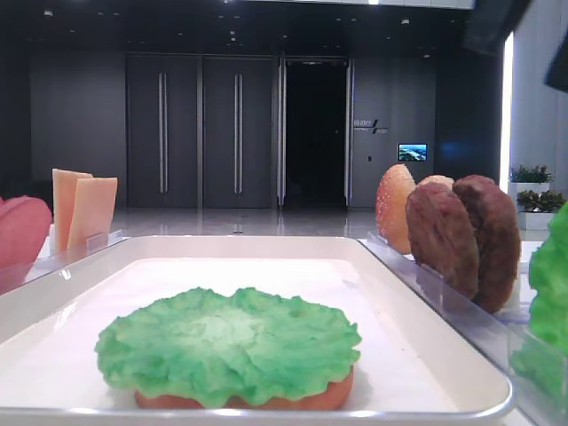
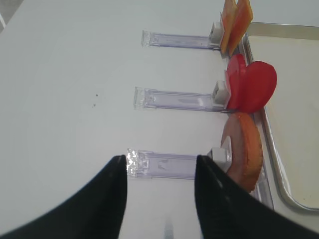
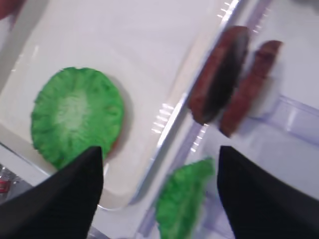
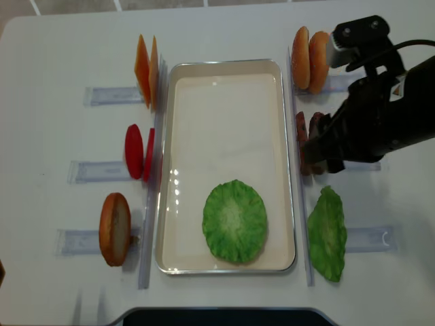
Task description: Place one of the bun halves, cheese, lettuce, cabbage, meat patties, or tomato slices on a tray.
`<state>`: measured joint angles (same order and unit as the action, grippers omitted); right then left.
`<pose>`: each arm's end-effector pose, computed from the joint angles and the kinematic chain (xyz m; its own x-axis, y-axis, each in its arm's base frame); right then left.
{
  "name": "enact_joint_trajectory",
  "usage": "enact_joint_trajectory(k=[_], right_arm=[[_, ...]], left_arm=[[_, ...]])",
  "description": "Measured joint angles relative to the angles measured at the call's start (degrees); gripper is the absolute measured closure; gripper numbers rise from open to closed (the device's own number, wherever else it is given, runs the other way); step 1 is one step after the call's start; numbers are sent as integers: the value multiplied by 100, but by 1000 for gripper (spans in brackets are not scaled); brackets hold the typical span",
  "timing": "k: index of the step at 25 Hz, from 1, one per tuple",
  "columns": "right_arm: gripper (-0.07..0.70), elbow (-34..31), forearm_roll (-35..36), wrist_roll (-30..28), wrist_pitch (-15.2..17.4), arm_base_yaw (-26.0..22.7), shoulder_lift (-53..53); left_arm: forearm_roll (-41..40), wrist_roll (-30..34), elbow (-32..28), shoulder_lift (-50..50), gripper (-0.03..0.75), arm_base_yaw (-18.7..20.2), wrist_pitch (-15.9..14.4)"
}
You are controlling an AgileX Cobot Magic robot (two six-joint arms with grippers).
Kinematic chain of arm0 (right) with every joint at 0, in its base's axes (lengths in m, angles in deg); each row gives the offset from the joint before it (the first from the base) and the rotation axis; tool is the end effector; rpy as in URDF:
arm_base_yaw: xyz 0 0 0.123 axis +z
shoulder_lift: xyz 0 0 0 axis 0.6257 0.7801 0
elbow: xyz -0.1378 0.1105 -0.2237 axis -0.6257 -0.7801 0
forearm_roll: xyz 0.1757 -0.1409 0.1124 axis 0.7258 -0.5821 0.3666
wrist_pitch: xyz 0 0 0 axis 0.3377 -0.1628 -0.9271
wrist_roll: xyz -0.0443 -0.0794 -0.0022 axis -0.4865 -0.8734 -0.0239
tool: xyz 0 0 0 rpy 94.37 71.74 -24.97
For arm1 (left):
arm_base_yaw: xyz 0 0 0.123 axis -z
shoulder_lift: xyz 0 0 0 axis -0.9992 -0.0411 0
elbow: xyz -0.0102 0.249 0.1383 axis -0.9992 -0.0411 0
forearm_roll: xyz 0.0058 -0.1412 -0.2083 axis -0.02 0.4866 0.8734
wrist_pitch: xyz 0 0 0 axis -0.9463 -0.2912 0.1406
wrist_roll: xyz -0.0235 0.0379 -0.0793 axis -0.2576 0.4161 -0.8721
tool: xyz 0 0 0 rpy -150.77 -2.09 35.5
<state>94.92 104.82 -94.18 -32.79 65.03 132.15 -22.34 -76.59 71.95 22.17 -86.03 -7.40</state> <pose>0.2051 0.1271 0.2790 -0.8431 -0.3170 -0.4344 -0.4565 0.8489 0.2663 -0.0070 0.0081 0.2670 -0.4993 -0.0745 -0.8632 -0.0917 0.9952 -0.0328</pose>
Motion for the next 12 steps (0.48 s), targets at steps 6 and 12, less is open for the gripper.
enact_joint_trajectory(k=[6, 12], right_arm=[[139, 0, -1122, 587, 775, -1051, -404], [139, 0, -1563, 697, 1519, -2263, -540]], left_arm=[[0, 0, 0, 0, 370, 0, 0], [0, 0, 0, 0, 370, 0, 0]])
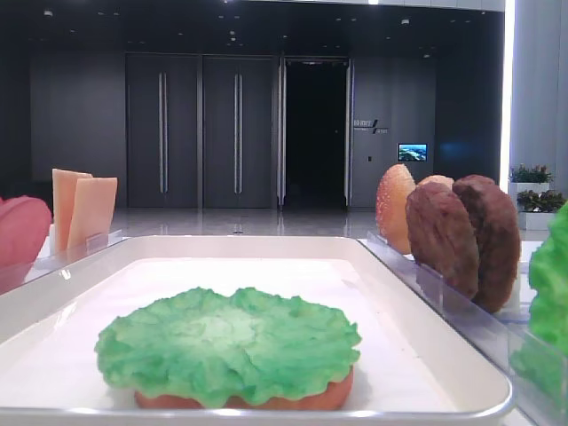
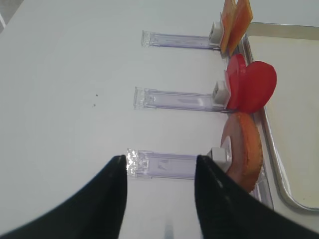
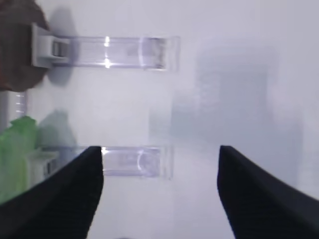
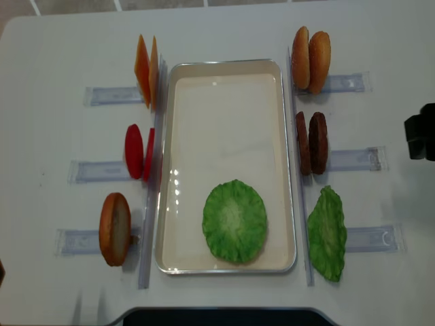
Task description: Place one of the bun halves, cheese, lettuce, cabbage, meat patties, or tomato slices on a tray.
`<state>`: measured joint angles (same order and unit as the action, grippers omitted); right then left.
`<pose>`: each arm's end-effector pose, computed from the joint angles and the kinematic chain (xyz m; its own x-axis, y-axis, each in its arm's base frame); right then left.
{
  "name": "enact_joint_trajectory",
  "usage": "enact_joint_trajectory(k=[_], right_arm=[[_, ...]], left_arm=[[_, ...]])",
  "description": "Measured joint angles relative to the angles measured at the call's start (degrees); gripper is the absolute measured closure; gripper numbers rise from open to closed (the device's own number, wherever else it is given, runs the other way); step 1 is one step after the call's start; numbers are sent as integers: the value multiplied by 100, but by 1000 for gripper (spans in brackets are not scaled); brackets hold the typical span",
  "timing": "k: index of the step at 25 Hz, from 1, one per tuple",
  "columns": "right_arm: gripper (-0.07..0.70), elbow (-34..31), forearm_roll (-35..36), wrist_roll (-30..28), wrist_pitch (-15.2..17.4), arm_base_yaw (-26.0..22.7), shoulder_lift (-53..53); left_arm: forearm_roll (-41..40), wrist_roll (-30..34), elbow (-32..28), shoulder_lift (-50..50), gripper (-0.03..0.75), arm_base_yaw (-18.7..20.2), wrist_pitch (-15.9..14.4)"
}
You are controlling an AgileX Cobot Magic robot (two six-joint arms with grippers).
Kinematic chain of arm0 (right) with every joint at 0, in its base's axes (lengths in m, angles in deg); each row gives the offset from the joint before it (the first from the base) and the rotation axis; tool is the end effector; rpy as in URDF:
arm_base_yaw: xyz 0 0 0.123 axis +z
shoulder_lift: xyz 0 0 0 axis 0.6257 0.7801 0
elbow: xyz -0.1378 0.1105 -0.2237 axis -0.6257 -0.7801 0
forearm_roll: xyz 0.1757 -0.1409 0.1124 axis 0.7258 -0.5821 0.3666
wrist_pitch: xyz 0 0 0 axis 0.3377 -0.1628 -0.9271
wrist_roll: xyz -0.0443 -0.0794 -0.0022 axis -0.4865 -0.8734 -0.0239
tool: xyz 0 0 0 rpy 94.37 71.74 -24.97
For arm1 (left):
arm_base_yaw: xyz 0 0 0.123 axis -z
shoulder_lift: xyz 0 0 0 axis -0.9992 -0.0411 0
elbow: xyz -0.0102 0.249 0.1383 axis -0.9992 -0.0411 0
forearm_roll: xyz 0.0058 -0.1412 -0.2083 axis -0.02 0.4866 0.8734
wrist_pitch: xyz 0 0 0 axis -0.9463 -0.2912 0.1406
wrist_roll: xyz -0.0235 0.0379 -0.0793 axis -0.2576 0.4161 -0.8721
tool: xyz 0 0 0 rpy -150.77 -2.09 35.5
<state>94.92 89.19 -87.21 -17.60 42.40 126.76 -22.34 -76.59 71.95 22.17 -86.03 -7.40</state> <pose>0.2009 0.0186 0.2877 -0.9615 -0.0478 -0.2706 -0.0677 0.9956 0.0645 -0.0070 0.0081 0.2670 -0.4993 -0.0745 -0.8632 -0.0917 0.9952 -0.0328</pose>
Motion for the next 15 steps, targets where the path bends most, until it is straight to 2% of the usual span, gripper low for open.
enact_joint_trajectory(k=[3, 6, 9, 15], right_arm=[[139, 0, -165, 7, 340, -373, 0], [139, 0, -309, 7, 550, -467, -7], [139, -101, -338, 9, 579, -472, -161], [139, -876, -288, 141, 594, -472, -1253]], left_arm=[[0, 0, 0, 0, 370, 0, 0], [0, 0, 0, 0, 370, 0, 0], [0, 0, 0, 0, 370, 0, 0], [0, 0, 0, 0, 370, 0, 0]])
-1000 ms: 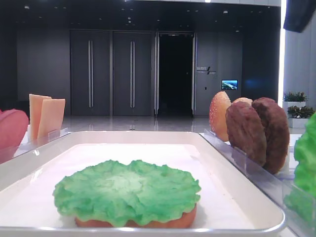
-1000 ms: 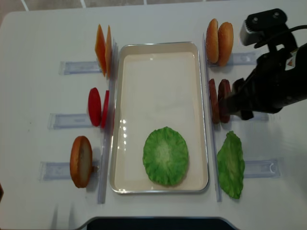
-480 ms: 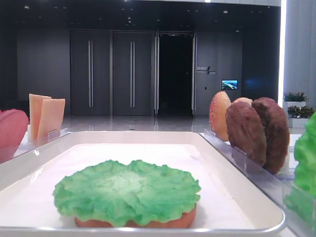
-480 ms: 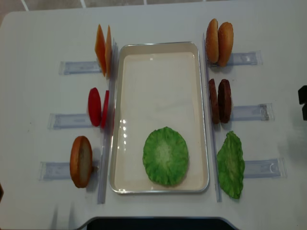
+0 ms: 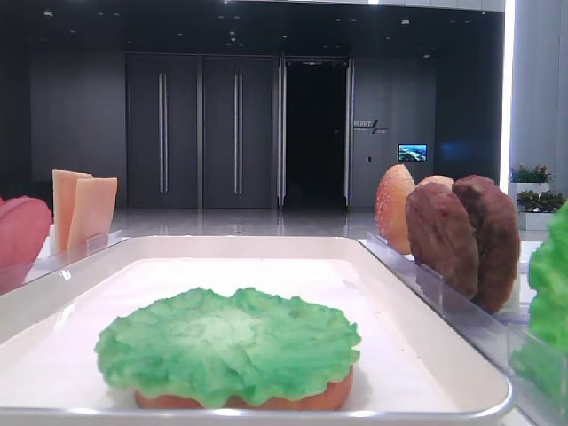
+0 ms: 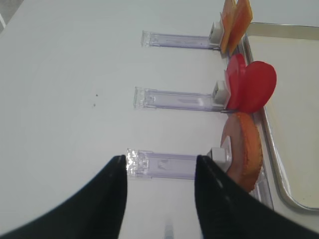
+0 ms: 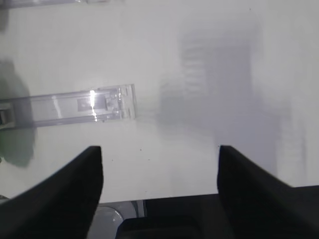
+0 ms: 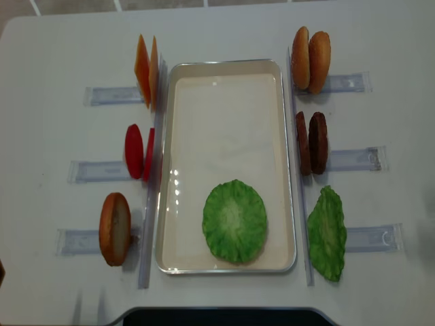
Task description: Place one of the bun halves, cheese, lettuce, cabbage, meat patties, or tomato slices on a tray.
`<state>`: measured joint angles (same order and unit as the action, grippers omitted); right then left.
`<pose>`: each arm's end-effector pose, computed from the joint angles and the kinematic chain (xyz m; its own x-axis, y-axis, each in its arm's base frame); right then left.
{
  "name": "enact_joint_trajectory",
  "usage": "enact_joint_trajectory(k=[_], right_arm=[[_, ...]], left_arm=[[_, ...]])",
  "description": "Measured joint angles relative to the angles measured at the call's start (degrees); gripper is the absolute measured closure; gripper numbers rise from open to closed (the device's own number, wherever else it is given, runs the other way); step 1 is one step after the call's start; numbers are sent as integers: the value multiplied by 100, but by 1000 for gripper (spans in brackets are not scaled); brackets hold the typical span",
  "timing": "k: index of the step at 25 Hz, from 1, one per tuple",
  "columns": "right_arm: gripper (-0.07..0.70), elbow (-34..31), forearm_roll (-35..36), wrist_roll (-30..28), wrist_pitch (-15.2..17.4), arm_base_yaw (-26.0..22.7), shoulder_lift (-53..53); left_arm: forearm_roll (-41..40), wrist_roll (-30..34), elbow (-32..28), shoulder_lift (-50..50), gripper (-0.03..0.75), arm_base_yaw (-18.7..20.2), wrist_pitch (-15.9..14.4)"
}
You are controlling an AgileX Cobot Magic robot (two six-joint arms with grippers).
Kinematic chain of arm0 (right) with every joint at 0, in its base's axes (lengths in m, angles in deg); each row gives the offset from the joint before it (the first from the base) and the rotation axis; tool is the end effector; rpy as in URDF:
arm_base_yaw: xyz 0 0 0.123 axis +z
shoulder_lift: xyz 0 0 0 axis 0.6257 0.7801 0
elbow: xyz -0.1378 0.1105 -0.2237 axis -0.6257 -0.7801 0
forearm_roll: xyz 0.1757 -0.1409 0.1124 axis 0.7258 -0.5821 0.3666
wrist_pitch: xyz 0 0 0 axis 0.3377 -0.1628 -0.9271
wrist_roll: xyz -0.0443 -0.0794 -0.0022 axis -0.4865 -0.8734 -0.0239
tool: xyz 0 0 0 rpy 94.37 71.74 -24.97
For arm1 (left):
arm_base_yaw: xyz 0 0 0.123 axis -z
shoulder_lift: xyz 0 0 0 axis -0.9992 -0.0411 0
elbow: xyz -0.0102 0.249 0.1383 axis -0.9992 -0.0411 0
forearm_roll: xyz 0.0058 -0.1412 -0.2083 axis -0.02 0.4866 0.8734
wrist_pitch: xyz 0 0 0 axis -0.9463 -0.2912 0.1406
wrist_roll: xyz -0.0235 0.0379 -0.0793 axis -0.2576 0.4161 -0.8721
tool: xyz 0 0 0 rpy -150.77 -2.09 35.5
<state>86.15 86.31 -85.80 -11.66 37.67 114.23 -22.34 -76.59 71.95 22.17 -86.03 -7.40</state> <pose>0.1413 -0.0009 0.2806 -0.9718 0.0324 -0.2335 0.0281 0.9994 0.0217 -0.0070 0.0081 0.2670 -0.4993 -0.0745 -0.8632 -0.0917 0.9952 -0.0328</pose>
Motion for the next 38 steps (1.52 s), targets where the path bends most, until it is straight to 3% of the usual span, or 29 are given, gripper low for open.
enact_joint_trajectory(k=[9, 15, 24, 29, 38], right_arm=[[140, -869, -1, 18, -19, 0, -2291], [140, -1375, -1, 2, -301, 0, -3428], [141, -1460, -1, 2, -466, 0, -4852], [141, -1460, -1, 2, -475, 0, -5446], [141, -1467, -1, 2, -475, 0, -5514]], left_arm=[[0, 0, 0, 0, 370, 0, 0], [0, 0, 0, 0, 370, 0, 0], [0, 0, 0, 0, 370, 0, 0], [0, 0, 0, 0, 370, 0, 0], [0, 0, 0, 0, 370, 0, 0]])
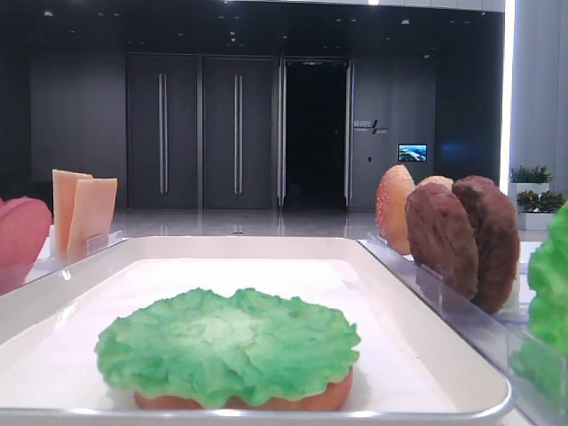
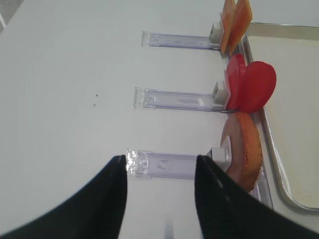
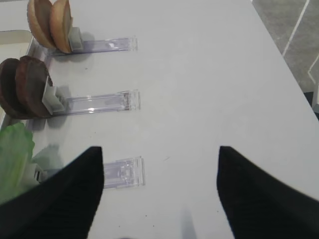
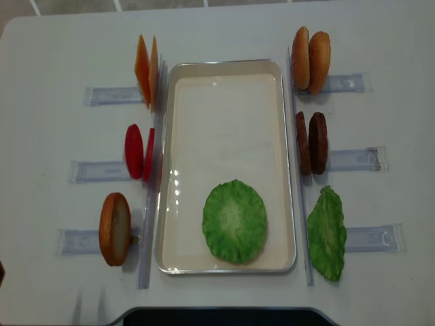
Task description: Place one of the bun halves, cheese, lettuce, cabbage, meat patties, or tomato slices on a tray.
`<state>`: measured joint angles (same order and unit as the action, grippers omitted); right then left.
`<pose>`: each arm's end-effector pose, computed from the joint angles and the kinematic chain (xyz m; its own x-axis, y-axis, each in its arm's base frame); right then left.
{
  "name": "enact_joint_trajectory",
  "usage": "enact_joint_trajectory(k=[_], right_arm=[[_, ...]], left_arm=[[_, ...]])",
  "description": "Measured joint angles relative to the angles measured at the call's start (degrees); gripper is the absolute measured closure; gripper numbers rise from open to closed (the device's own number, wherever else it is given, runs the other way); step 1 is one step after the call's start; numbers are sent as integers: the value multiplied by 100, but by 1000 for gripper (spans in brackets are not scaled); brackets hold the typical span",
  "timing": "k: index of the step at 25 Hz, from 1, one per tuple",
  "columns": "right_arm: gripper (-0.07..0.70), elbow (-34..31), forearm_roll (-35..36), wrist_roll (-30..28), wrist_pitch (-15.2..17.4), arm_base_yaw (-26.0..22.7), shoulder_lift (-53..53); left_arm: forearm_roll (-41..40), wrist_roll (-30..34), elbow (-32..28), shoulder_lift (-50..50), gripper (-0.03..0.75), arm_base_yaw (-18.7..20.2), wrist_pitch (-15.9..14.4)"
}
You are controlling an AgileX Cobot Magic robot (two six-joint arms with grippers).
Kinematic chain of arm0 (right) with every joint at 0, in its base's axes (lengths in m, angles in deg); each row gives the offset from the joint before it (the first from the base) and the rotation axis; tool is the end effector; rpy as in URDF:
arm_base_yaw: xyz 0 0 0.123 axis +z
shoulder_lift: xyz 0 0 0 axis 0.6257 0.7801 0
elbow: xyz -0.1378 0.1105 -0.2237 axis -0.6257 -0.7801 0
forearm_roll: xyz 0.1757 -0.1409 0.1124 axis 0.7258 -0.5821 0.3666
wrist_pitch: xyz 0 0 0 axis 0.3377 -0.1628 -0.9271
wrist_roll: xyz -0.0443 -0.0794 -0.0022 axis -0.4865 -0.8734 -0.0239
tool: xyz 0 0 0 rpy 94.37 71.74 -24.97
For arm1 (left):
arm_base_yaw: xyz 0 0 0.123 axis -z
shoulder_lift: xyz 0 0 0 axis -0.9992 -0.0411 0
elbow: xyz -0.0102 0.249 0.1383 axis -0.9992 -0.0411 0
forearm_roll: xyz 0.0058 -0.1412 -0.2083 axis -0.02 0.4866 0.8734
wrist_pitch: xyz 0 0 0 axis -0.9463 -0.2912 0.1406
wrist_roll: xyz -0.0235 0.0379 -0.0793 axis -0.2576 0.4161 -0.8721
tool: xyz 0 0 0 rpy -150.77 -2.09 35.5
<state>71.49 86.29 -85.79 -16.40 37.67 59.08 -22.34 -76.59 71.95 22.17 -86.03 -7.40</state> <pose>-0.0091 0.0018 0.2705 -0.5186 0.0256 -0.8546 0.0115 0.9997 0.0229 -0.0070 0.0081 0.2670 -0.4993 -0.0745 -0.8632 -0.0917 0.9952 -0.0328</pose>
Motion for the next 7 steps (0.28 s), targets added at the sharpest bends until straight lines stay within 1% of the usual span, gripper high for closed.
enact_joint_trajectory(k=[7], right_arm=[[143, 0, 0, 0, 0, 0, 0]], left_arm=[[0, 0, 0, 0, 370, 0, 0]])
